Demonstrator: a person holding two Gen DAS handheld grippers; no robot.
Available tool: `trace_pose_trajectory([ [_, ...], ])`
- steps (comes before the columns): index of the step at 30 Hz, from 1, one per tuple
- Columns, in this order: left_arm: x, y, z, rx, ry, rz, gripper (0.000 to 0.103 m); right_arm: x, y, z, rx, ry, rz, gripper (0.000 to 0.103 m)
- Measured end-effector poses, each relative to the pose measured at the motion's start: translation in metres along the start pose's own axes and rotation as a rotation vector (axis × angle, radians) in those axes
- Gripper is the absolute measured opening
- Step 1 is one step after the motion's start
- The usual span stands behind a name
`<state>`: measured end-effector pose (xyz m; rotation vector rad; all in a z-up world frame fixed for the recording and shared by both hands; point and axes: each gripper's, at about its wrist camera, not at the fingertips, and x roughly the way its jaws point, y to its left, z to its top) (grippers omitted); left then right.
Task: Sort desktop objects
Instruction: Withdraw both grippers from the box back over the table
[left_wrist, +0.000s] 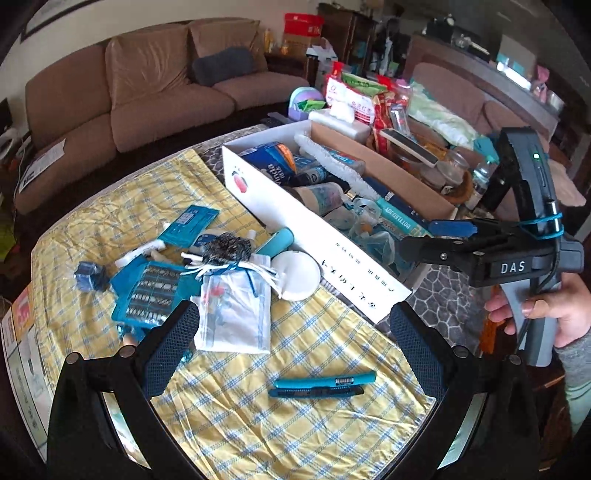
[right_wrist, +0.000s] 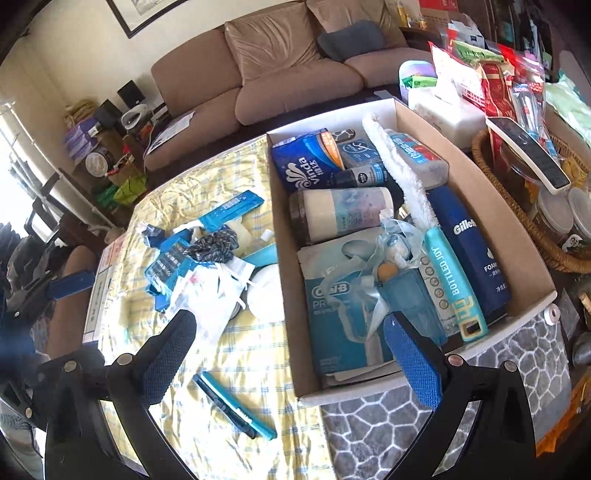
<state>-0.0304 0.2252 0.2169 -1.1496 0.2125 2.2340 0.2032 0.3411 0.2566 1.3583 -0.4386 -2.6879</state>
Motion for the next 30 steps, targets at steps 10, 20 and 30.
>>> trace_pose_trajectory([
  [10, -0.027, 0.083, -0.107, -0.239, -0.022, 0.092, 0.103, 0.017, 0.077, -0.053, -0.143, -0.039, 0.014, 0.103],
  [20, 0.017, 0.124, -0.194, -0.426, 0.012, 0.194, 0.103, 0.099, 0.104, -0.113, -0.228, -0.003, -0.028, 0.103],
  [30, 0.055, 0.13, -0.206, -0.465, 0.042, 0.265, 0.103, 0.145, 0.109, -0.122, -0.31, 0.007, -0.101, 0.103],
])
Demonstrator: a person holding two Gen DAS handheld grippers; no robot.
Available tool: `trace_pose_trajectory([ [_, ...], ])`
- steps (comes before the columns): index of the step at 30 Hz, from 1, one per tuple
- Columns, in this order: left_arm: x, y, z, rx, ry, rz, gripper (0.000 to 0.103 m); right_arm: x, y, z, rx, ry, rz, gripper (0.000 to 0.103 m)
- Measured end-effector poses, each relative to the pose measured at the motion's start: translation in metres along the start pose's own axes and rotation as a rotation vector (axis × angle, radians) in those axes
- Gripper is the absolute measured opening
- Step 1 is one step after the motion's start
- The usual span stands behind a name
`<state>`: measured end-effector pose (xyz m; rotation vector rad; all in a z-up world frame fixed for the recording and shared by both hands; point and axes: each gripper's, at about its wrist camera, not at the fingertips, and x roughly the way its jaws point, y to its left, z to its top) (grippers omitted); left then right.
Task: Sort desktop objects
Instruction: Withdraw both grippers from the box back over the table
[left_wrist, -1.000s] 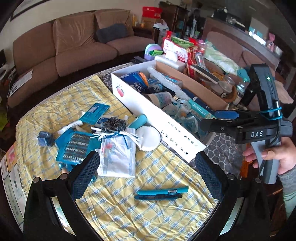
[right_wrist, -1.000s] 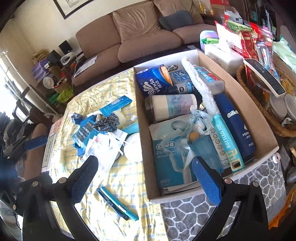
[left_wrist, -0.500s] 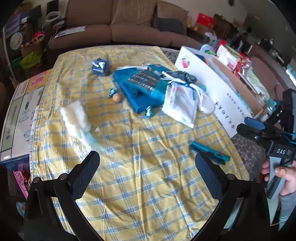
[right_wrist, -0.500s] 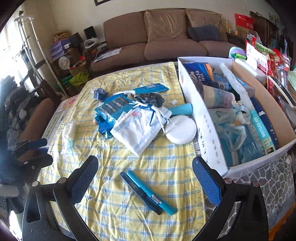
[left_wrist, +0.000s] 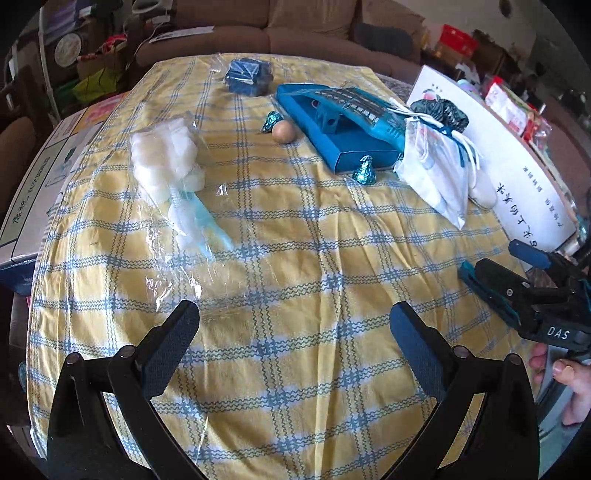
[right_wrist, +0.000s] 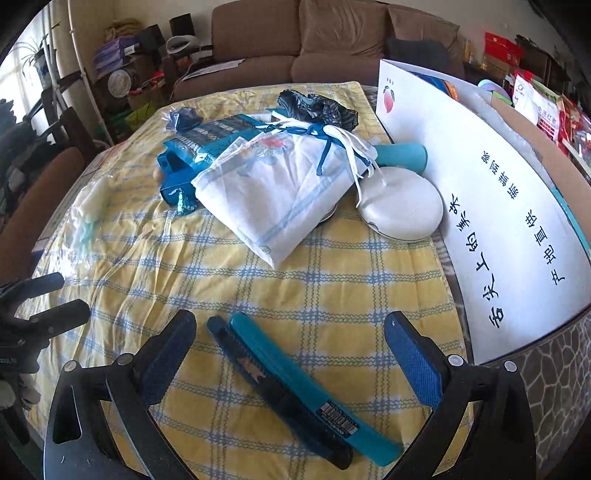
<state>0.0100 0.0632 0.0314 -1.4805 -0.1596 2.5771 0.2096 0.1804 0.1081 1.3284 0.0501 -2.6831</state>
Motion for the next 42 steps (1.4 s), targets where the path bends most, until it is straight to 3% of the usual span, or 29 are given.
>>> trace_pose_trajectory([
  [8, 0.01, 0.0, 0.004, -0.009, -0.022, 0.048, 0.103, 0.023, 0.017, -0.001, -0.065, 0.037, -0.051, 0.103],
  [14, 0.017, -0.017, -0.003, 0.078, -0.067, 0.162, 0.103, 0.031, 0.015, -0.006, -0.013, 0.025, -0.064, 0.103],
  [42, 0.017, -0.014, -0.002, 0.072, -0.069, 0.151, 0.103, 0.031, 0.014, -0.007, -0.006, 0.02, -0.055, 0.103],
])
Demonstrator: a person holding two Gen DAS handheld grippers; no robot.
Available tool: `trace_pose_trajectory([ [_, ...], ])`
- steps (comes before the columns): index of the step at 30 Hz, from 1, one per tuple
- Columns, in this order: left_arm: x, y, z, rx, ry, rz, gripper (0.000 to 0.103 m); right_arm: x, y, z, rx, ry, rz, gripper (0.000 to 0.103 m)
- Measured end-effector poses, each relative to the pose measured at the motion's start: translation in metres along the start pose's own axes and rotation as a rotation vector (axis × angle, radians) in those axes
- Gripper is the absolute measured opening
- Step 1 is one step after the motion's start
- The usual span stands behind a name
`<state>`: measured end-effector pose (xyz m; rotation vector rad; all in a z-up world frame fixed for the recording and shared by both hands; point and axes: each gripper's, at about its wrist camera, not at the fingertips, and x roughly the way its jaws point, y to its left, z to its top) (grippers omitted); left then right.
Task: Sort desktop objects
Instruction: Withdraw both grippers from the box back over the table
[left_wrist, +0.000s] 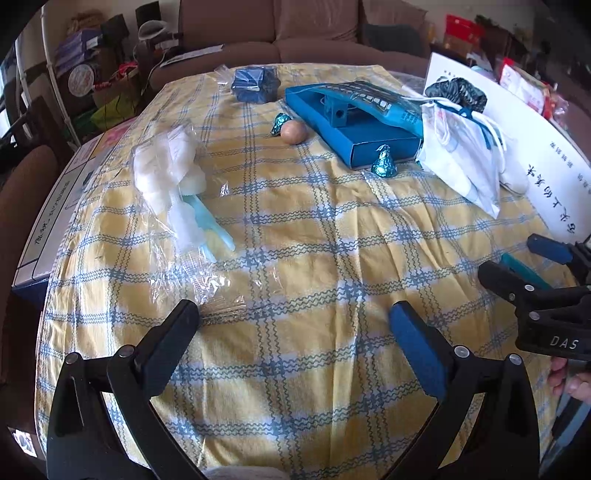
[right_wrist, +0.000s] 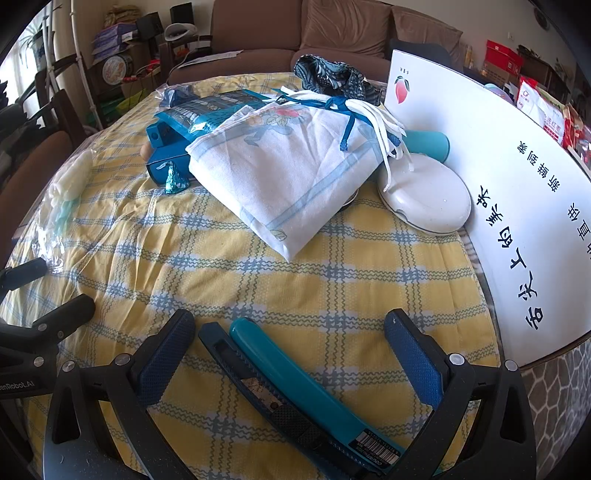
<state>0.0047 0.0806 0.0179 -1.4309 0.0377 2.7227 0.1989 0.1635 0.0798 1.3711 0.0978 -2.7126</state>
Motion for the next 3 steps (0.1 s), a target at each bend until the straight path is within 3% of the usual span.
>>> trace_pose_trajectory([
  [3, 0.0, -0.0002, 0.0001, 0.002, 0.001, 0.003, 0.103, 0.0001, 0.0, 0.0, 0.0, 0.0, 0.0, 0.103],
])
